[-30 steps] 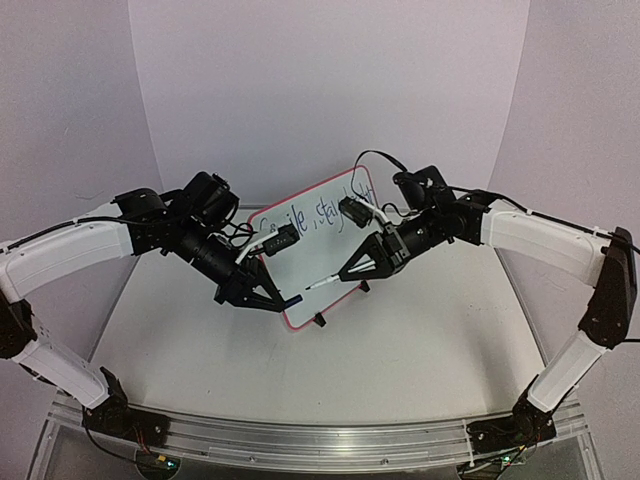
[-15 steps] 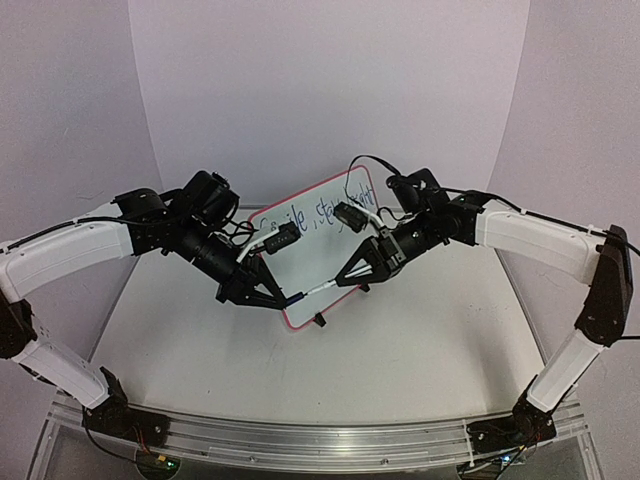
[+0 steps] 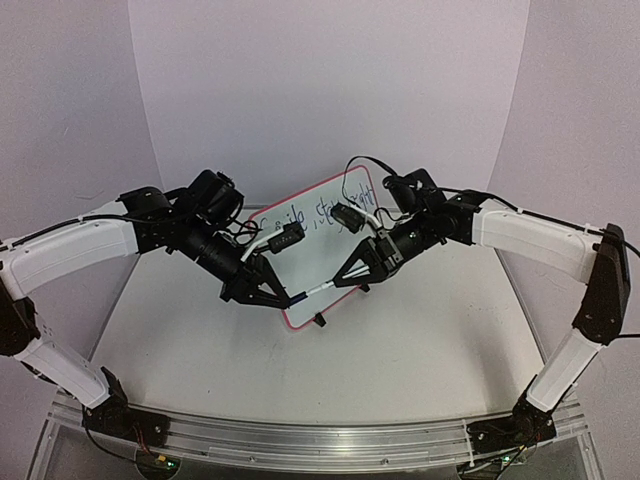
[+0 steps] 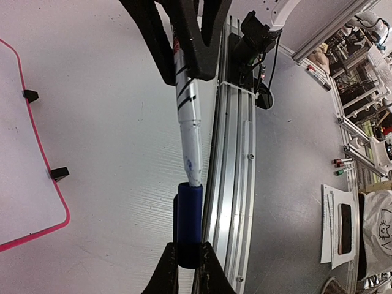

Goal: Write a sentence on the whiteboard
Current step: Insert the whiteboard marker without the cap into the pen cap.

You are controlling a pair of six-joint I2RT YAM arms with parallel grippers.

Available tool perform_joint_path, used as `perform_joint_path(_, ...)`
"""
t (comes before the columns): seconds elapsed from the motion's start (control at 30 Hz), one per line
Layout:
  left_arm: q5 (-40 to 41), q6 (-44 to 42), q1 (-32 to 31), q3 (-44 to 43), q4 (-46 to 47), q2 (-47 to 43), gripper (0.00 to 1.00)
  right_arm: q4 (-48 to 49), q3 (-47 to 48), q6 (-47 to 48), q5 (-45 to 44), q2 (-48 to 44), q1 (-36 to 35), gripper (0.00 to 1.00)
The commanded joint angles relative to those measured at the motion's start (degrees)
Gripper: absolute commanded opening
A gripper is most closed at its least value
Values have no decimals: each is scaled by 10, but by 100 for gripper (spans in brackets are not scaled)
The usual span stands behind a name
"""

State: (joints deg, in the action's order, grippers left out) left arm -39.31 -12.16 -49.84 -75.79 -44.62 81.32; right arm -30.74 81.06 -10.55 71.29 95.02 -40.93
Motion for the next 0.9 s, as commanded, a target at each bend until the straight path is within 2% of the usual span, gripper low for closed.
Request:
perform_joint_path(0.0, -8, -11, -2, -36, 1, 7, 0, 0, 29, 10, 3, 18, -8, 0)
perform_joint_path(0.3, -1, 4, -1, -42, 12, 14, 0, -4, 49, 10, -19, 47, -21, 0)
perform_joint_path(0.87, 8, 72, -1, -8, 143, 17, 0, -2, 58, 22, -20, 91, -53, 0)
